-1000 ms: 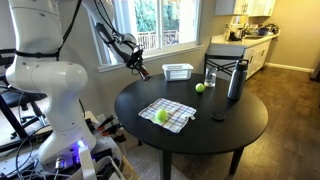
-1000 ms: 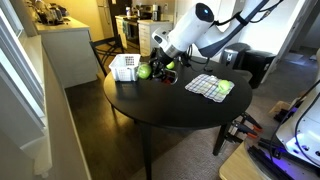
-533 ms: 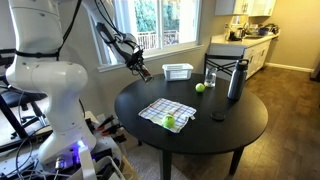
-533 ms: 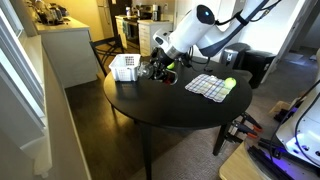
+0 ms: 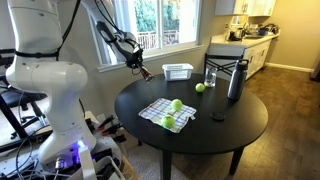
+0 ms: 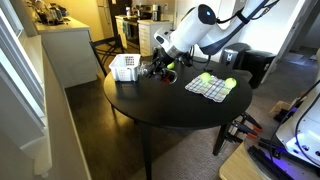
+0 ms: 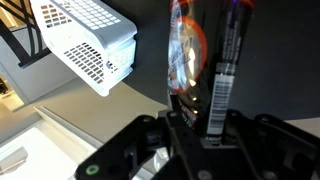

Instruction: Pour the tennis balls onto the table

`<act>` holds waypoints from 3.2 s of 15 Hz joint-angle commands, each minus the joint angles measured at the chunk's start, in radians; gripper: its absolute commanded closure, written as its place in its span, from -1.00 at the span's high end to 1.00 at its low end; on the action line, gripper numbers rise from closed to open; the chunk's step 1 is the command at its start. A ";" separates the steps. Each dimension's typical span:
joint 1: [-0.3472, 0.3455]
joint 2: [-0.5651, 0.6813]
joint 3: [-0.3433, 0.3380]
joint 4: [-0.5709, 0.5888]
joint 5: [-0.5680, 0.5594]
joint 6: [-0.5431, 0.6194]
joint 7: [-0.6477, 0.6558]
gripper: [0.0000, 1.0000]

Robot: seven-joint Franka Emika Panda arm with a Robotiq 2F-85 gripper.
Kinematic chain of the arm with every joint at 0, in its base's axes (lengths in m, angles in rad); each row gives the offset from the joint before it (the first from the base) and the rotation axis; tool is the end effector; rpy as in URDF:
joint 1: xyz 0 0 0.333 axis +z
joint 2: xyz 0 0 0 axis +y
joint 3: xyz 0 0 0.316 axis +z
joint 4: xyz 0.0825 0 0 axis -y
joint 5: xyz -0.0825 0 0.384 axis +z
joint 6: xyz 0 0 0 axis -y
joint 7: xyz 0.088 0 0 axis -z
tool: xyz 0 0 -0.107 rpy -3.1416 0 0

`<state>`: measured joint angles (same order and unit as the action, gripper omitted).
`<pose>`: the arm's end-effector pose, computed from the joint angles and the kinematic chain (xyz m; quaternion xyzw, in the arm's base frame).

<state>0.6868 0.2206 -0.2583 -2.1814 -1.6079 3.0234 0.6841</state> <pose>0.4645 0.2965 0.3069 0.7282 0.5734 0.3361 0.1673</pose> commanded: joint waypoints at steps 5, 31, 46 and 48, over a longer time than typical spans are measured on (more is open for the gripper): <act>0.009 -0.022 0.001 -0.039 -0.038 -0.037 0.014 -0.87; 0.005 0.038 0.026 -0.095 0.180 -0.195 -0.210 1.00; 0.000 0.053 0.038 -0.077 0.201 -0.197 -0.194 1.00; 0.000 0.053 0.038 -0.077 0.201 -0.198 -0.194 1.00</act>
<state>0.6871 0.2735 -0.2204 -2.2589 -1.4072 2.8258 0.4901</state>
